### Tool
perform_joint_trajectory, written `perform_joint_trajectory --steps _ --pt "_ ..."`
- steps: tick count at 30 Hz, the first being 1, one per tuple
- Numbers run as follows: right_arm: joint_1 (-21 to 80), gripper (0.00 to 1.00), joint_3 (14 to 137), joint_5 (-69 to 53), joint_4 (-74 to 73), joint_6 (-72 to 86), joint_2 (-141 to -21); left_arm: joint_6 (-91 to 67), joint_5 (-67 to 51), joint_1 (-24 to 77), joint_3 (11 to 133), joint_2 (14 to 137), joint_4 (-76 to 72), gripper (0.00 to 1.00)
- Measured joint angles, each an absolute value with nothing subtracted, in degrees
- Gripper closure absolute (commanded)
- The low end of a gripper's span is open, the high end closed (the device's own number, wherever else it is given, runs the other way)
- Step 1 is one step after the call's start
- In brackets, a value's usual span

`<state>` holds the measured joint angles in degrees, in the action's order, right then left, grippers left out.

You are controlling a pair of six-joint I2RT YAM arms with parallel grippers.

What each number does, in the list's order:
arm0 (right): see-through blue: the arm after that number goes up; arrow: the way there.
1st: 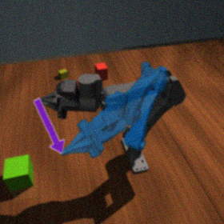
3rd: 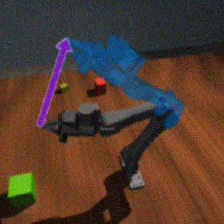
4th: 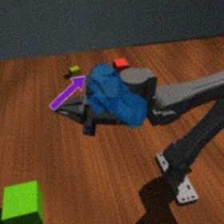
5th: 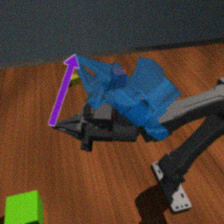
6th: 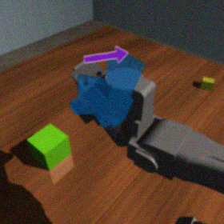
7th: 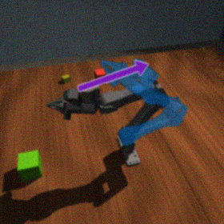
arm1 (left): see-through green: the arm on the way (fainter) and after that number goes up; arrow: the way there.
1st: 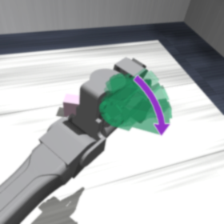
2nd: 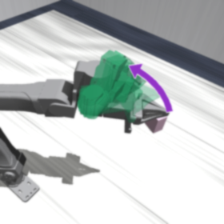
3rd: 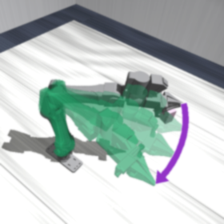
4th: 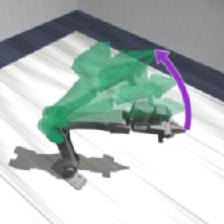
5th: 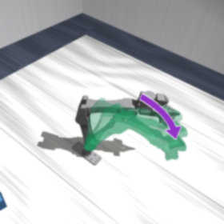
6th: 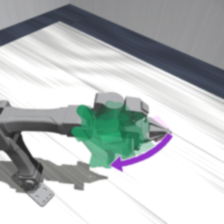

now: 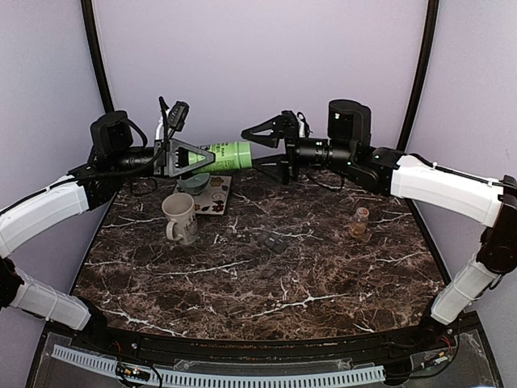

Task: Sort the pills into containers
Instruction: Unscrew the lid of the pill bottle.

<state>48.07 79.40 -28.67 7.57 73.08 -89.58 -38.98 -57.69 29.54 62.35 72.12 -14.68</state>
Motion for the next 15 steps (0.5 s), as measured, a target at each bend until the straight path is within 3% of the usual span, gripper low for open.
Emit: perform_joint_trajectory --steps 15 --pt "49.8 0.17 79.5 -29.0 5.7 71.8 -89.4 -38.1 -58.1 29.6 62.9 73.5 -13.3 1.0"
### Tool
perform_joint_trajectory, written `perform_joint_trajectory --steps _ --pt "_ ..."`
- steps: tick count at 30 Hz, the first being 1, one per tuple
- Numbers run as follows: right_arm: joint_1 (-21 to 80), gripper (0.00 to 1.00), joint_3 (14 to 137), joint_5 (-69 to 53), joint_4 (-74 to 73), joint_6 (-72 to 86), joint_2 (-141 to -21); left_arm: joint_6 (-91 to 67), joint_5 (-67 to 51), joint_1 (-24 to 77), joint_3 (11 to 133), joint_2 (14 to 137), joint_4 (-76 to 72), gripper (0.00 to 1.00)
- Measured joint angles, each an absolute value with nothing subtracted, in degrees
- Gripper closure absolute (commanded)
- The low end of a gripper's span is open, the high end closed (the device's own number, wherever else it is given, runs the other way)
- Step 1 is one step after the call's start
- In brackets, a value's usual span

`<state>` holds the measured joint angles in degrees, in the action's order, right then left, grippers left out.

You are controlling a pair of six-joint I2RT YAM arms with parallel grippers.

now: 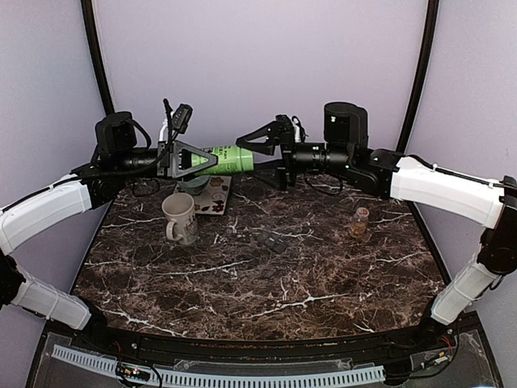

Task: Sort the pills into containers
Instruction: Unscrew the lid of the pill bottle.

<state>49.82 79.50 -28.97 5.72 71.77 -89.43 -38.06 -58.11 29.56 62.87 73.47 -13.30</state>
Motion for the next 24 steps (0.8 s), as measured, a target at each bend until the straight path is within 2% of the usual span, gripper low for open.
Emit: perform_joint_trajectory --steps 6,15,20,24 --pt "50.5 0.28 79.5 -28.9 4.1 70.7 -88.7 -38.0 -58.1 29.6 62.9 73.5 -13.1 1.0" --pt "50.8 0.67 80.1 -29.0 2.5 68.8 -87.8 -38.1 -58.2 29.8 62.9 74.1 -13.2 1.0" --pt "50.8 0.73 82.7 -29.6 -0.9 65.5 -87.8 -39.1 -58.9 29.8 62.9 74.3 -15.5 1.0" --pt "50.8 0.73 84.1 -30.0 -2.7 60.0 -87.8 -41.6 -60.0 29.8 62.9 75.0 -18.5 1.0"
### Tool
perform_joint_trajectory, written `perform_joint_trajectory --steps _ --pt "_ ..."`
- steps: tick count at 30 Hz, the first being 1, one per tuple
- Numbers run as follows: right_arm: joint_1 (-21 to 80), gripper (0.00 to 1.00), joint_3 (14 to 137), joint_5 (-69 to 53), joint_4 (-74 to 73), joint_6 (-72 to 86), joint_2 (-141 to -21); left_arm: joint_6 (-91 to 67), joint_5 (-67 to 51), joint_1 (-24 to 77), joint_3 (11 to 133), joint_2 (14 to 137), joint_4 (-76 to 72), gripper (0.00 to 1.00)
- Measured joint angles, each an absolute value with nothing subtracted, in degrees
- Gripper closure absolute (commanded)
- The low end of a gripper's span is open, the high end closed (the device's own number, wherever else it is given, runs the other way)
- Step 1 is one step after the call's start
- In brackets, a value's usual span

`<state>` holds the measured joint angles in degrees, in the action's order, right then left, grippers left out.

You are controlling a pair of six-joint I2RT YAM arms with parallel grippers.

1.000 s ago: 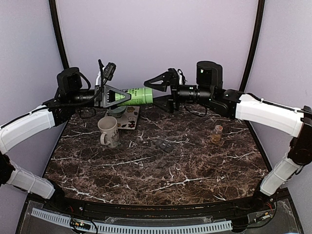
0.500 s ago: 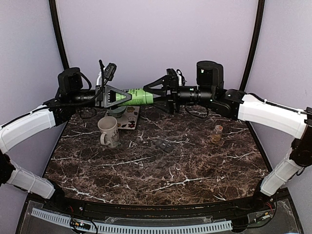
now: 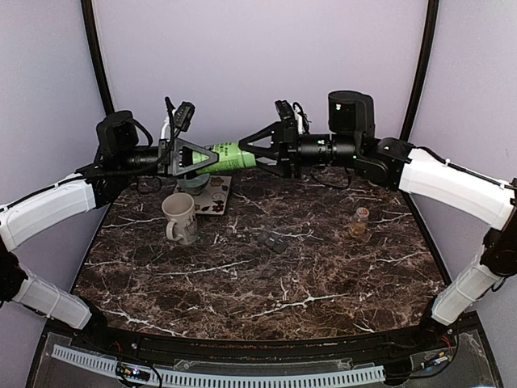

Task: Sort the pills into containers
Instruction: Unscrew the lid of the pill bottle.

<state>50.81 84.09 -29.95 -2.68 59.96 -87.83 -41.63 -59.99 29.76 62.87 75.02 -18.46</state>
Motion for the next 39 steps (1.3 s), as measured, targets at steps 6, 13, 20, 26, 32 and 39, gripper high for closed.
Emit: perform_joint_trajectory --steps 6,13,20,26,32,39 --pt "50.6 0.71 84.4 -30.4 -3.2 47.0 -87.3 -47.5 -61.7 29.7 62.9 76.2 -22.5 1.0" --pt "51.3 0.67 82.1 -29.1 -2.4 32.1 -84.6 -55.0 -63.1 30.2 62.8 77.1 -27.2 1.0" --pt "52.3 0.65 81.7 -26.3 -1.7 23.0 -84.1 -60.7 -64.3 30.2 61.7 77.3 -31.4 1.0" --pt "53.1 0.56 81.7 -24.7 -1.5 19.7 -84.1 -62.3 -65.1 30.1 61.1 77.3 -33.2 1.0" --pt "53.3 0.38 81.7 -24.4 -1.6 18.4 -84.1 -62.3 -65.4 30.0 60.9 77.3 -33.3 1.0" --pt "53.3 0.26 81.7 -23.7 -3.3 18.1 -84.1 -61.6 -65.7 30.0 60.9 77.3 -33.1 1.0"
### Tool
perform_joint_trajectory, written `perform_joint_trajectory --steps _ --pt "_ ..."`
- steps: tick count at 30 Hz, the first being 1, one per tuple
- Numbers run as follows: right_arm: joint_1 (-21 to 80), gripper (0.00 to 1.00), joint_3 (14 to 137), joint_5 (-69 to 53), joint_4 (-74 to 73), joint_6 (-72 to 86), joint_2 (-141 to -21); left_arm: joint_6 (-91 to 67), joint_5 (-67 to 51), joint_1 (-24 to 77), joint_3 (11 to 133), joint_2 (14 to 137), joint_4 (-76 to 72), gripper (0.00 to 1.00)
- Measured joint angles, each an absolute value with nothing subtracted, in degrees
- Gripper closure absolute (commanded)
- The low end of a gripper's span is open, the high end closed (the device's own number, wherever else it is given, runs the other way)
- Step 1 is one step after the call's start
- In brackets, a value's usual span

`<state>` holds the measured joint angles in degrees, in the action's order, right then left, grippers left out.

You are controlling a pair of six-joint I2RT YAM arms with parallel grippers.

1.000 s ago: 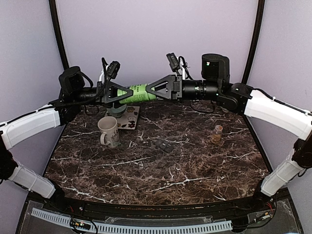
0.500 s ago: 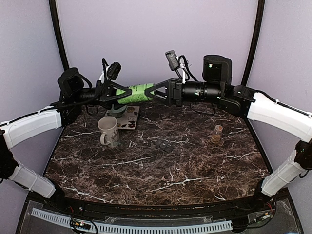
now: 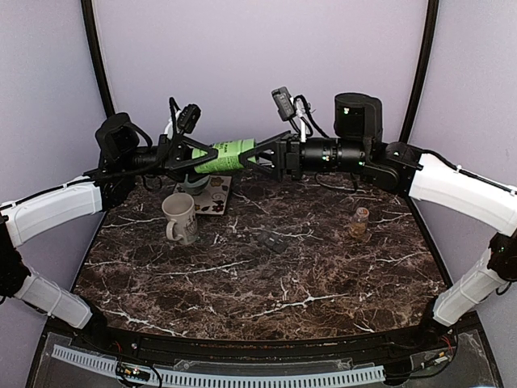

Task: Sort the pills into containers
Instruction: Unscrew the lid of the pill bottle.

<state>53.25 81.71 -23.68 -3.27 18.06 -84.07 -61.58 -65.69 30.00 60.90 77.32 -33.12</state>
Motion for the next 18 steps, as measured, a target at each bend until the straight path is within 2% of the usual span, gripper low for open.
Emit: perform_joint_trajectory --steps 4,18 --pt "53.3 0.22 81.7 -23.5 -3.5 18.2 -84.1 -60.8 -65.8 30.0 60.9 77.3 -33.1 1.0" --pt "53.3 0.19 78.1 -22.9 -3.8 21.7 -80.2 -57.5 -65.8 30.0 60.9 77.3 -31.1 1.0"
